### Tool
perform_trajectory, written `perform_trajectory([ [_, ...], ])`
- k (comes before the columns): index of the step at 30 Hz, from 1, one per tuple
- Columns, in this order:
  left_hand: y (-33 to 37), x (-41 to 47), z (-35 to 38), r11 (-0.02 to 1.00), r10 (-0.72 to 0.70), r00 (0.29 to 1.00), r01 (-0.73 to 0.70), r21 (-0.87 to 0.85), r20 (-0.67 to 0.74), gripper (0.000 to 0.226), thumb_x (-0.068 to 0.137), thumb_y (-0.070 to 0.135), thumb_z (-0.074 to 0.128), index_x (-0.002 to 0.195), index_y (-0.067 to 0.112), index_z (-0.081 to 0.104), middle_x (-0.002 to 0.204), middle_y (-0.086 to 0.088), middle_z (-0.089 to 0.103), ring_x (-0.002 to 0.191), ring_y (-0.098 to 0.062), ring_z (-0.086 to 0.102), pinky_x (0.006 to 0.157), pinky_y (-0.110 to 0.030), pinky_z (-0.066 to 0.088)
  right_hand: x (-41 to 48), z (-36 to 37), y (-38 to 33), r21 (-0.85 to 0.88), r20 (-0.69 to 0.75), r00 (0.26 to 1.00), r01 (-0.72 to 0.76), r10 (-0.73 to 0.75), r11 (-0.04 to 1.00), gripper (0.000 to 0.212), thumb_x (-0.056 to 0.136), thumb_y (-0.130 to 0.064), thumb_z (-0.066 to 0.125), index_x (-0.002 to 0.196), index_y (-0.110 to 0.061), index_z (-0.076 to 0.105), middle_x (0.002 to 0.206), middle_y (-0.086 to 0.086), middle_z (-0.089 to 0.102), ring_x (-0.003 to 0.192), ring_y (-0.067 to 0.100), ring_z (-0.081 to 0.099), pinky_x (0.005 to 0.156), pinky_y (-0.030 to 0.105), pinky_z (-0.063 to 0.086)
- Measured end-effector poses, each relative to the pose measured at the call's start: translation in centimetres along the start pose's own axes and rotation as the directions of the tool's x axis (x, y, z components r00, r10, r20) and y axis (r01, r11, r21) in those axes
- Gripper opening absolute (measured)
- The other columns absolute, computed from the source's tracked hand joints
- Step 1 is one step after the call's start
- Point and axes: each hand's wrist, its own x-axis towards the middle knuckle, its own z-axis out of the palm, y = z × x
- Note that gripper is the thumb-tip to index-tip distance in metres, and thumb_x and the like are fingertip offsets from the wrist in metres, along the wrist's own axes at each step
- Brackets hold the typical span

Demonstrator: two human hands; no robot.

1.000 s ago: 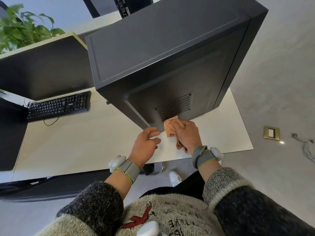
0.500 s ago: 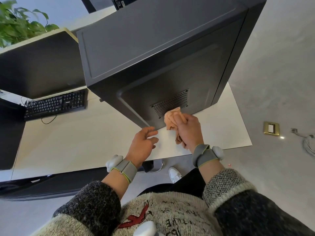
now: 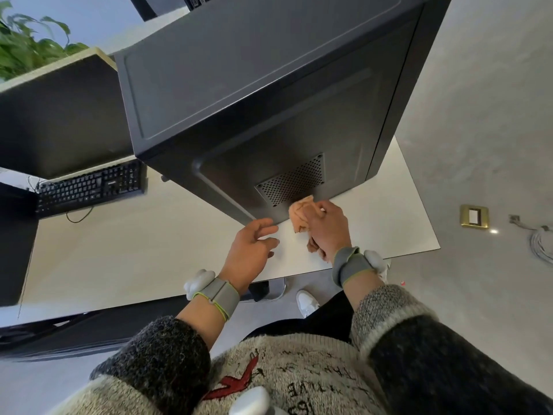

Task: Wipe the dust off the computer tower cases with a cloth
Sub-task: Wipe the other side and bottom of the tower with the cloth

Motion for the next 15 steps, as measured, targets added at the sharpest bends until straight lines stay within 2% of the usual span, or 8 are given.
perform_trajectory([
  [2, 0.3, 0.0, 0.1, 1.0, 0.007, 1.0, -0.007, 0.002, 0.004, 0.041, 0.097, 0.001, 0.062, 0.135, 0.019, 0.061, 0.124, 0.006, 0.071, 0.115, -0.021, 0.068, 0.093, -0.036, 0.059, 0.4, -0.2, 0.0, -0.062, 0.042, 0.996, -0.072, 0.074, 0.996, 0.022, 0.097, -0.032, 0.057, 0.104, -0.013, 0.066, 0.044, 0.007, 0.054, 0.037, 0.03, 0.055, 0.035, 0.023, 0.034],
  [3, 0.5, 0.0, 0.1, 1.0, 0.012, 1.0, -0.012, 0.006, 0.006, 0.042, 0.097, 0.001, 0.062, 0.135, 0.019, 0.061, 0.124, 0.006, 0.071, 0.115, -0.02, 0.068, 0.093, -0.036, 0.059, 0.4, -0.4, -0.3, -0.082, 0.043, 0.997, -0.053, 0.056, 0.995, 0.022, 0.096, -0.032, 0.058, 0.103, -0.013, 0.066, 0.044, 0.006, 0.055, 0.037, 0.031, 0.055, 0.034, 0.023, 0.034],
  [5, 0.8, 0.2, 0.0, 1.0, 0.021, 1.0, -0.021, 0.008, 0.003, 0.042, 0.097, 0.001, 0.063, 0.136, 0.018, 0.061, 0.124, 0.006, 0.071, 0.113, -0.019, 0.069, 0.093, -0.036, 0.059, -0.4, -0.5, -1.4, -0.061, 0.006, 0.997, 0.081, -0.081, 0.995, 0.019, 0.095, -0.032, 0.06, 0.092, -0.014, 0.066, 0.054, 0.007, 0.059, 0.042, 0.031, 0.057, 0.036, 0.025, 0.035],
  [7, 0.7, 0.2, 0.1, 1.0, 0.013, 1.0, -0.013, 0.012, 0.007, 0.043, 0.097, 0.001, 0.062, 0.136, 0.018, 0.06, 0.124, 0.006, 0.071, 0.113, -0.018, 0.069, 0.093, -0.035, 0.059, -1.3, -0.5, -1.9, -0.073, -0.049, 0.963, 0.261, -0.265, 0.963, 0.019, 0.097, -0.032, 0.062, 0.088, -0.016, 0.067, 0.069, 0.004, 0.066, 0.058, 0.023, 0.061, 0.049, 0.03, 0.044],
  [9, 0.7, 0.2, 0.2, 1.0, 0.005, 1.0, -0.005, 0.024, 0.017, 0.043, 0.097, 0.0, 0.062, 0.137, 0.018, 0.06, 0.125, 0.006, 0.071, 0.113, -0.018, 0.069, 0.093, -0.035, 0.059, -1.3, 0.3, -1.6, -0.104, -0.071, 0.945, 0.31, -0.318, 0.945, 0.019, 0.1, -0.031, 0.061, 0.09, -0.016, 0.067, 0.077, 0.004, 0.067, 0.071, 0.026, 0.063, 0.06, 0.034, 0.047],
  [12, 0.9, 0.1, 0.4, 0.999, 0.019, 0.999, -0.02, 0.029, 0.027, 0.042, 0.098, 0.0, 0.061, 0.135, 0.019, 0.06, 0.125, 0.006, 0.07, 0.111, -0.017, 0.07, 0.093, -0.036, 0.059, -0.1, 0.8, -0.1, -0.108, -0.046, 0.986, 0.154, -0.16, 0.982, 0.018, 0.1, -0.031, 0.054, 0.092, -0.019, 0.065, 0.07, 0.01, 0.066, 0.055, 0.038, 0.066, 0.044, 0.029, 0.042],
  [15, 1.4, 0.0, 0.4, 0.999, 0.042, 0.999, -0.043, 0.033, 0.03, 0.042, 0.098, 0.0, 0.061, 0.135, 0.02, 0.059, 0.124, 0.006, 0.07, 0.107, -0.015, 0.072, 0.092, -0.034, 0.06, 0.6, 0.1, 0.5, -0.075, -0.012, 1.0, 0.013, -0.014, 0.997, 0.018, 0.099, -0.029, 0.054, 0.091, -0.016, 0.065, 0.066, 0.014, 0.063, 0.042, 0.034, 0.062, 0.034, 0.021, 0.035],
])
